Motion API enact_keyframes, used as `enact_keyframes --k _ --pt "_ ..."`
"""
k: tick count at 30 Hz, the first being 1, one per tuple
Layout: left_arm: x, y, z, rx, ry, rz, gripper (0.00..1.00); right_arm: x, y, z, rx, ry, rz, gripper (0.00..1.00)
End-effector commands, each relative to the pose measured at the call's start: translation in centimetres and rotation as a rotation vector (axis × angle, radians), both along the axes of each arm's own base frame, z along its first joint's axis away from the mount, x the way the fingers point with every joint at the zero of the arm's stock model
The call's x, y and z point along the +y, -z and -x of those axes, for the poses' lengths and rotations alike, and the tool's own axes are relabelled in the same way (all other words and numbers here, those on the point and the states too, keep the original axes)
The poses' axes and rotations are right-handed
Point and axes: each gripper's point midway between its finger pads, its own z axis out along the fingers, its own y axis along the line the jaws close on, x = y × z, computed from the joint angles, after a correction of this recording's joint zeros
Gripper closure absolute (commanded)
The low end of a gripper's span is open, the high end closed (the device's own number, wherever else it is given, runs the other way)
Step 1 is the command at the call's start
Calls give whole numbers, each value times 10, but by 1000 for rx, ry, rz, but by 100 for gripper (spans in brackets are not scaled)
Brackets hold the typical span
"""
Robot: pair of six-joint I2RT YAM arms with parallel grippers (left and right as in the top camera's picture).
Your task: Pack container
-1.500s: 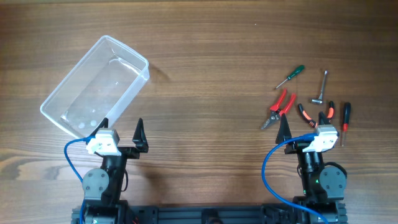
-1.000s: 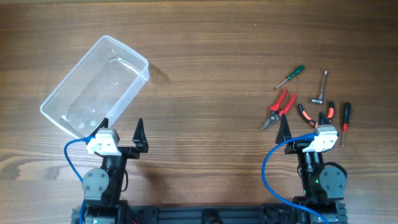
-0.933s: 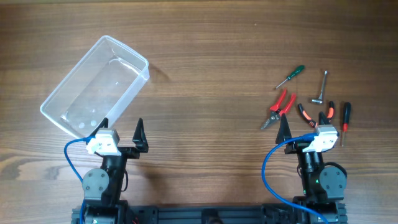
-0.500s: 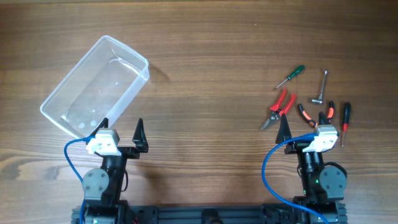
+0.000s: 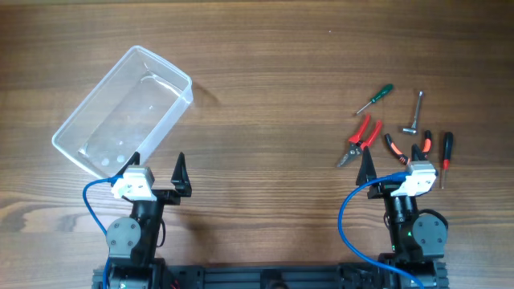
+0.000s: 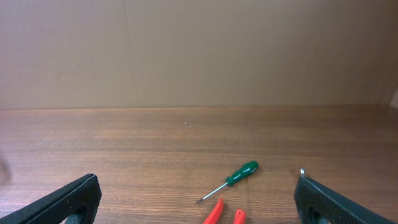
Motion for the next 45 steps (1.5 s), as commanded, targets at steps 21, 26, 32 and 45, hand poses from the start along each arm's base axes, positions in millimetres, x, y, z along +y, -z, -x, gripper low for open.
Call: enact_keyframes --k 21,26,32,45 --pt "6 -59 -11 62 -50 129 0 36 -15 -20 227 -175 -268 0" --pt "24 -117 -46 293 -181 83 0 51 -44 -65 469 -232 -276 0" --pt "49 -125 -30 701 -364 159 0 36 -16 -83 874 -101 -247 0" --pt "132 -91 26 811 -962 747 0 -18 -45 -67 1034 111 -102 0"
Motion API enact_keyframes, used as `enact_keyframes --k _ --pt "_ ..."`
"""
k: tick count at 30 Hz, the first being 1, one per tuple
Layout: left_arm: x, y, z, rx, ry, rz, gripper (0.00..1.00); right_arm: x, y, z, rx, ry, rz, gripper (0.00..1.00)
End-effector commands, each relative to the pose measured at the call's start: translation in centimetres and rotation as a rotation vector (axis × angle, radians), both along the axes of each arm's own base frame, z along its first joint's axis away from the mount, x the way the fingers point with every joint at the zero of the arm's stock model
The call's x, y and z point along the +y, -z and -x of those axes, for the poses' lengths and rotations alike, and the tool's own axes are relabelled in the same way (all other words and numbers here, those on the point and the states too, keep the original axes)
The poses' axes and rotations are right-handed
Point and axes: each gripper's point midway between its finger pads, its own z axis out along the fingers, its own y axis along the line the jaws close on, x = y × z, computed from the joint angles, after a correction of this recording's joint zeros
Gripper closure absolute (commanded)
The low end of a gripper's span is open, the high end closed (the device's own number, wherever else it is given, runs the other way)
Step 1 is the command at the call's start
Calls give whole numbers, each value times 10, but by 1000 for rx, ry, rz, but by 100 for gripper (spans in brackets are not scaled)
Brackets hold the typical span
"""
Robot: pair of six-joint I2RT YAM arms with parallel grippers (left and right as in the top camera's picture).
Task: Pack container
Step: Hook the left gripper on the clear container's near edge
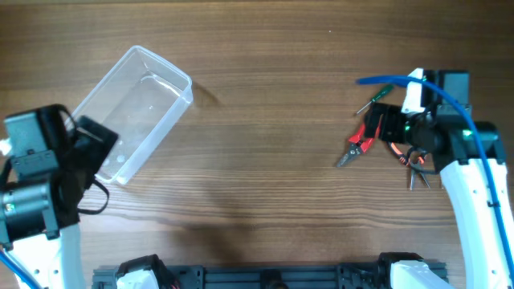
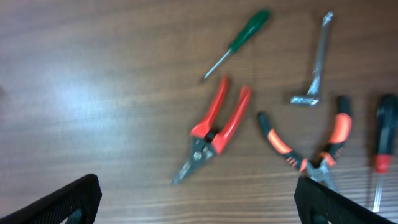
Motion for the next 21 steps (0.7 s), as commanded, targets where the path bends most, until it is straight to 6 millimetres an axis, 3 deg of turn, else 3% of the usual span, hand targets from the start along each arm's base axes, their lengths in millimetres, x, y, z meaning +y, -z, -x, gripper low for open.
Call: enact_keyframes --k 1,4,8,10,14,21 --pt "38 15 6 35 -280 93 0 -16 -26 -10 -9 31 42 0" --pt "68 47 3 159 -369 129 0 -16 -21 -13 26 25 40 0" --pt "87 82 -6 267 -410 171 0 -15 -13 -9 68 23 39 0" --pt "96 104 -22 336 -282 143 0 -15 -13 -7 74 23 38 0" --pt "106 135 -38 421 -109 113 0 -15 -12 -5 85 11 44 0" --pt "108 177 -60 466 5 153 0 -15 -12 -6 79 1 50 0"
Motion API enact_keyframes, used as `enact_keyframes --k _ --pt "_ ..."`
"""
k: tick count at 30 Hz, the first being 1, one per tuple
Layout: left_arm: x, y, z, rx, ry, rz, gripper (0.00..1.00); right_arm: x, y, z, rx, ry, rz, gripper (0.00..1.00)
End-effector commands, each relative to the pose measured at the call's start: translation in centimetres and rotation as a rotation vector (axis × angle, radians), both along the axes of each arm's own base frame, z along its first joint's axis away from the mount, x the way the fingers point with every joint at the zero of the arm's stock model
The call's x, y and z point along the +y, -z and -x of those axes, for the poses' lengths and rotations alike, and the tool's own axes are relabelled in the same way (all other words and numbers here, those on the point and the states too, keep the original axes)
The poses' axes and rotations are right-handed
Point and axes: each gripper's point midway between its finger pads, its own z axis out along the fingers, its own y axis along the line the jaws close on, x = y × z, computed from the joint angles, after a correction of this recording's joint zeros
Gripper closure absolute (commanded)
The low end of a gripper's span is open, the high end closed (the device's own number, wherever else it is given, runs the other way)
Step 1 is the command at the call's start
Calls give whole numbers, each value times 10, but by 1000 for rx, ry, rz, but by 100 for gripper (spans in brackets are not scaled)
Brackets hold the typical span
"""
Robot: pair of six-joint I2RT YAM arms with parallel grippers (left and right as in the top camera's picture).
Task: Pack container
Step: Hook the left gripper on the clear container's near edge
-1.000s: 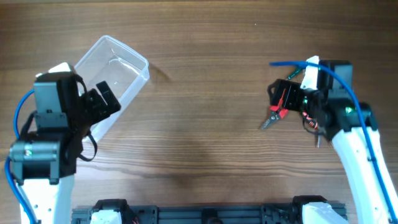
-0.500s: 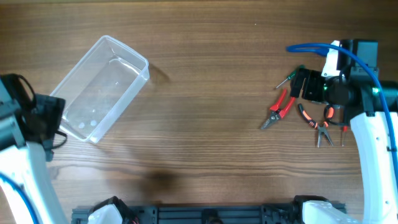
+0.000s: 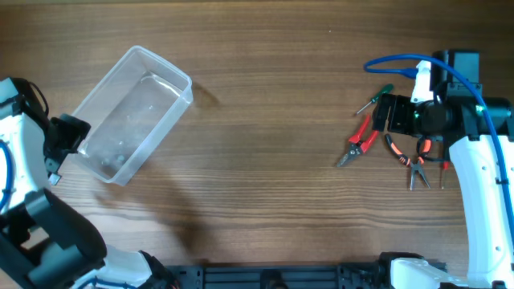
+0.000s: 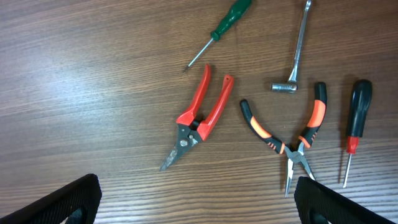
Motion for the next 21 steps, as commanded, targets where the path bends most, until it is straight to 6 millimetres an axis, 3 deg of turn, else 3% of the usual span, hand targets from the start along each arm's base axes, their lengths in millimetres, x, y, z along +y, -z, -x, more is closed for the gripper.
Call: enact_keyframes --k 1,11,16,21 --pt "0 15 -6 20 58 40 0 -4 -7 -4 -23 -7 28 0" --pt "-14 37 -7 0 65 114 17 -5 -9 -9 -45 -7 30 0" --pt "-22 54 0 5 63 137 15 -5 -9 -9 -44 -7 30 0" --pt "-22 55 0 4 63 136 20 -5 -9 -9 -44 -8 30 0"
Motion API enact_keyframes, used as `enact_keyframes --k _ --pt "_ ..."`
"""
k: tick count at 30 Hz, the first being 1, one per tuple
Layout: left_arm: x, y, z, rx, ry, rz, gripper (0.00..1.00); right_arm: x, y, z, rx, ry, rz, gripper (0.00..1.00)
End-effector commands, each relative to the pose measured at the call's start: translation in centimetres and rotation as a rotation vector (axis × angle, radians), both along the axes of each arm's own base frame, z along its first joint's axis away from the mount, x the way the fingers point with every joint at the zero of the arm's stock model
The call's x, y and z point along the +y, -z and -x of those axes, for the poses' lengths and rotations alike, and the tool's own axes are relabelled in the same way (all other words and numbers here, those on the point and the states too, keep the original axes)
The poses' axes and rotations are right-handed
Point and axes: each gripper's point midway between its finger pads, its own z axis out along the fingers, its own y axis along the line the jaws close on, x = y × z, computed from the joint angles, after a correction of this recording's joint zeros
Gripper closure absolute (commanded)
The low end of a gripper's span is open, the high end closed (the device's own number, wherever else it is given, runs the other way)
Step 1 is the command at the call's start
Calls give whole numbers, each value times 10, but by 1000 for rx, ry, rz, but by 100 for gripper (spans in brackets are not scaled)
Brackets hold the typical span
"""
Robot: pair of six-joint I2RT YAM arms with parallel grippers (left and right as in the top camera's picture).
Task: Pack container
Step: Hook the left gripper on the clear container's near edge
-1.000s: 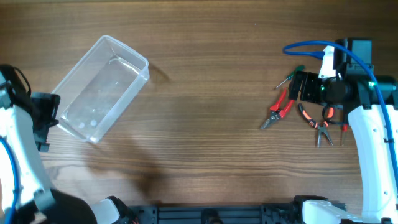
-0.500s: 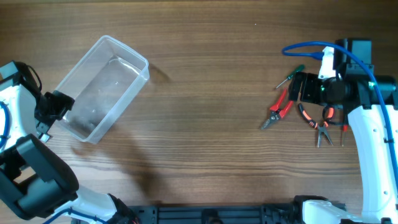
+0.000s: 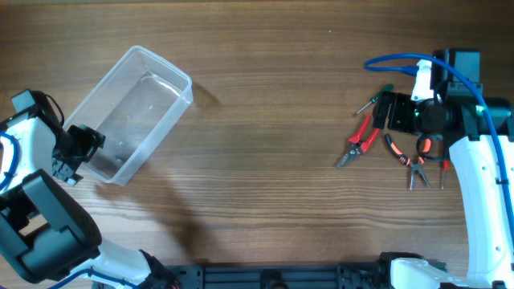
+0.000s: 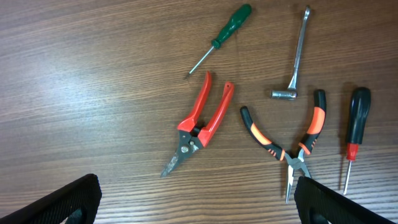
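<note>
A clear plastic container (image 3: 128, 108) lies empty and slanted at the left of the table. My left gripper (image 3: 80, 152) is at its lower-left end, fingers spread, holding nothing. At the right lie the tools: a green screwdriver (image 4: 225, 32), a socket wrench (image 4: 297, 53), red snips (image 4: 200, 121), orange-and-black pliers (image 4: 289, 140) and a black-and-red screwdriver (image 4: 356, 121). My right gripper (image 4: 199, 208) hovers open above them, with its two fingertips (image 4: 74, 199) wide apart and nothing between them. In the overhead view the right gripper (image 3: 392, 112) covers part of the tool group.
The wooden table (image 3: 265, 96) stretches bare between the container and the tools. A blue cable (image 3: 393, 63) loops off the right arm above the tools. The arm bases stand along the front edge.
My left gripper has shifted right and toward the front, from beside the container to its lower-left end. The right gripper has hardly moved over the tools. Container and tools lie as before.
Both arms were folded at the front edge with open grippers. Then the left arm stood at the container's left and the right gripper above the tools. The right stayed there looking down on all of them, and the left has come to the container's end.
</note>
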Motion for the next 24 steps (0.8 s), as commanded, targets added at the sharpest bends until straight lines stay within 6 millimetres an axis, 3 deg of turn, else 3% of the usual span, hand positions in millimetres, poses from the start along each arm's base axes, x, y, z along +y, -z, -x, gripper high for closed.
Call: enact_keyframes --k 1,5,19,24 --pt "-2 5 2 4 4 20 24 -4 -7 -3 -20 -8 28 0" --pt "-3 5 3 11 4 25 46 -4 -6 -3 -17 -8 28 1" --pt "-5 5 6 23 4 33 94 -4 -6 -3 -18 -8 28 0" --pt "-5 5 6 23 4 32 96 -4 -7 -3 -19 -8 28 0"
